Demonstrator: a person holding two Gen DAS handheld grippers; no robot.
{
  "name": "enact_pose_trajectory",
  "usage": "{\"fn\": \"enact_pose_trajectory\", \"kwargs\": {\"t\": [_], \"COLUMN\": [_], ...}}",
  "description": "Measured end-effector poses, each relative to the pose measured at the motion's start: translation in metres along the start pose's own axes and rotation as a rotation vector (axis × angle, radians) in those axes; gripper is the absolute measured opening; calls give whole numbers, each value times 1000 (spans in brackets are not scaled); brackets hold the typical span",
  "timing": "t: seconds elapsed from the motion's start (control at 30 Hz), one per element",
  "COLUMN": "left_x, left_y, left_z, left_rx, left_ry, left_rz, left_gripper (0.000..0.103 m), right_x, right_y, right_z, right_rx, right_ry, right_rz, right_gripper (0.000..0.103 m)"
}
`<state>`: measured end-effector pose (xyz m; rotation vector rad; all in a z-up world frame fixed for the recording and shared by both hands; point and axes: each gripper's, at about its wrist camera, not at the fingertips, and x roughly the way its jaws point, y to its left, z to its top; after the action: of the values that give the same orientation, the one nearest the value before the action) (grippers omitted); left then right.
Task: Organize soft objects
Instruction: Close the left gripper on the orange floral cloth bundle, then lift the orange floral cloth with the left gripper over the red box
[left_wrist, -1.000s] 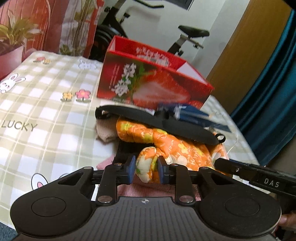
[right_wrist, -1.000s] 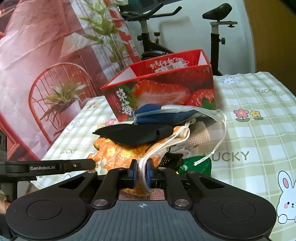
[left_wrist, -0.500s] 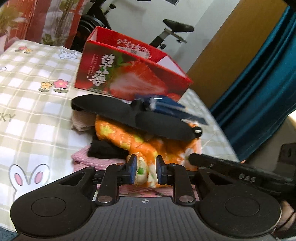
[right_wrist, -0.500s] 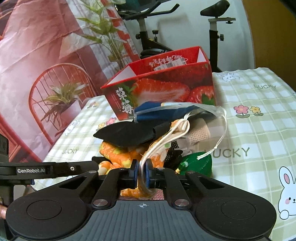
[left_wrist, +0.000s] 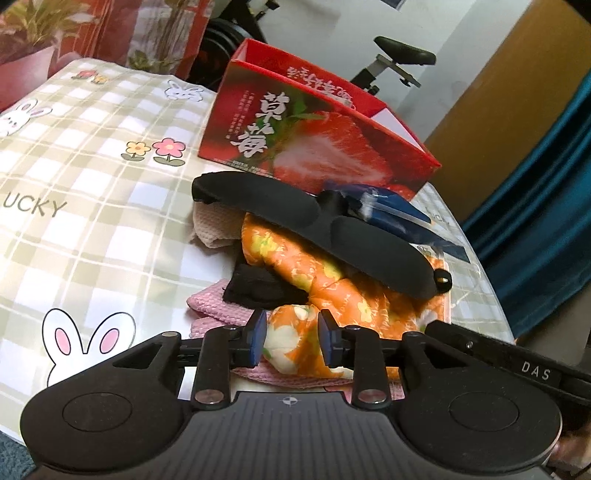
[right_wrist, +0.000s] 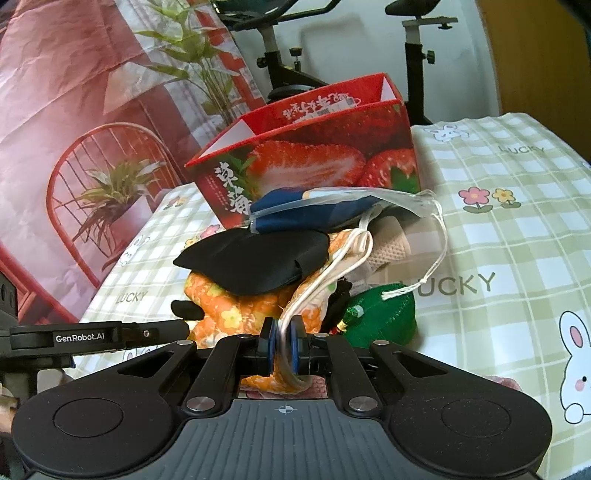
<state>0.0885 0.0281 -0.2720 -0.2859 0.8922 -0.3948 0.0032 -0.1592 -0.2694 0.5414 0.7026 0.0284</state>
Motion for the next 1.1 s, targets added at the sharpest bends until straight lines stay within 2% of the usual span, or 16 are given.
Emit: {"fn": "enact_pose_trajectory", "kwargs": {"t": [0.1, 0.27, 0.53, 0.67, 0.7, 0.73, 0.83, 0.93, 1.1], "left_x": [2, 11, 24, 26, 25, 23, 15, 3, -25], "left_y": [3, 7, 17, 12, 10, 8, 9, 6, -10], "left_z": [-1, -4, -9, -10, -10, -9, -6, -1, 8], "left_rx": [-11, -31, -82, -56, -36, -21, -35, -10, 58], "left_ry": [-5, 34, 77, 85, 80, 74, 59, 10, -91], "left_rz": [1, -23, -62, -83, -74, -70, -82, -95, -121], "left_gripper": [41, 42, 52, 52, 49, 42, 29, 24, 21], "right_x": [2, 4, 8, 11, 11, 11, 9, 3, -11], "right_y": [-3, -7, -9, -10, -11, -11, -12, -9, -3], "right_z": [0, -1, -1, -1, 0, 0, 0, 3, 11], "right_rx": [13, 24, 38, 44, 46, 49, 54, 48, 28], "right_ry": [4, 11, 25, 35, 38, 38, 30, 6, -48], "right_rz": [-5, -9, -8, -6, -7, -5, 5, 27, 57], "right_gripper": [8, 8, 8, 9, 9, 9, 9, 8, 7]}}
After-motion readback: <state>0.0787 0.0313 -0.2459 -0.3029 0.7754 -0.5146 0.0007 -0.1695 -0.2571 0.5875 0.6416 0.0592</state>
